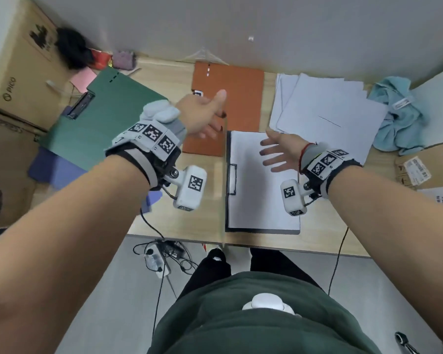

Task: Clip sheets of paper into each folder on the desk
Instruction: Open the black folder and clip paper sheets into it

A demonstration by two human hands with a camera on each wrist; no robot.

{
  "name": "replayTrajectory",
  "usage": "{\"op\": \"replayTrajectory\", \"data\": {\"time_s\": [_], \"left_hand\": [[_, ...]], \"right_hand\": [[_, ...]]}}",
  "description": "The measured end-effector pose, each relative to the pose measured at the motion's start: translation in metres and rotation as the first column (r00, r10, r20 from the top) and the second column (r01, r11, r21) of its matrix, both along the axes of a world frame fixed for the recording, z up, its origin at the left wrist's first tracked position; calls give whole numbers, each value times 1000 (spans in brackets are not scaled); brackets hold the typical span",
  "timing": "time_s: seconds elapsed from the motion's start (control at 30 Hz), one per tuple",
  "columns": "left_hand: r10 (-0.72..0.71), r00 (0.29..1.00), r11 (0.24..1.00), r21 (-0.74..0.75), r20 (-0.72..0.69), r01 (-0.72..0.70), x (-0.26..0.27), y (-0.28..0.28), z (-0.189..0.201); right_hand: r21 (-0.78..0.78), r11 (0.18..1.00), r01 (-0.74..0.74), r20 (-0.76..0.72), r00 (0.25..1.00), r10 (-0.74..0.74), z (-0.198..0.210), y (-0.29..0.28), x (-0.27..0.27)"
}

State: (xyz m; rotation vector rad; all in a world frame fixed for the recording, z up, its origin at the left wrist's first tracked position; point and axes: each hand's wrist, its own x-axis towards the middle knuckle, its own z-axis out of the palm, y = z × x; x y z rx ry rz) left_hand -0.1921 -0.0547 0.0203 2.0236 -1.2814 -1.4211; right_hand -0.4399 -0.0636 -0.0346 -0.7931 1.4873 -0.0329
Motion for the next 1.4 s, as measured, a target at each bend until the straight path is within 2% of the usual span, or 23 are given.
{"op": "replayTrajectory", "data": {"time_s": [0.1,0.23,0.37,0.57,0.63,0.83,0.93,1.03,1.13,1.2,1.27,1.33,1.4], "left_hand": [[-91,994,995,30,-59,93,-45,-4,-21],[-69,997,983,171,36,62,-65,4,-74],[-70,990,931,363,118,23,-68,18,-119],[-103,971,884,468,214,-9,-82,29,-149],[-88,975,885,465,203,-17,-85,29,-148],[130,974,872,446,184,-200,-78,22,-161],[189,963,920,309,190,-242,-70,11,-159],[279,938,934,171,203,-315,-51,-11,-150],[360,898,913,102,253,-395,-21,-43,-118],[352,917,912,152,186,-381,0,-61,-100],[358,930,911,184,88,-368,18,-71,-88],[364,925,909,175,108,-378,32,-82,-87],[282,936,917,228,211,-327,33,-81,-87]], "right_hand": [[1,996,90,72,993,-90,10,-5,-33],[14,990,138,60,989,-139,10,-2,-63],[30,986,162,0,987,-162,-7,8,-84],[82,995,60,-214,976,-42,-63,15,-92],[57,998,26,-230,973,-12,-76,16,-91],[62,996,56,-235,971,-40,-83,6,-92],[16,999,31,-218,976,-27,-79,3,-91],[4,1000,23,-58,998,-23,-74,-8,-83],[-8,993,-115,28,993,115,-61,-21,-63],[-27,976,-214,7,977,214,-54,-28,-48],[-93,963,-254,-26,967,253,-52,-37,-33],[-153,973,-174,-2,984,176,-55,-48,-18],[-177,983,-38,59,997,49,-55,-59,-9]]}}
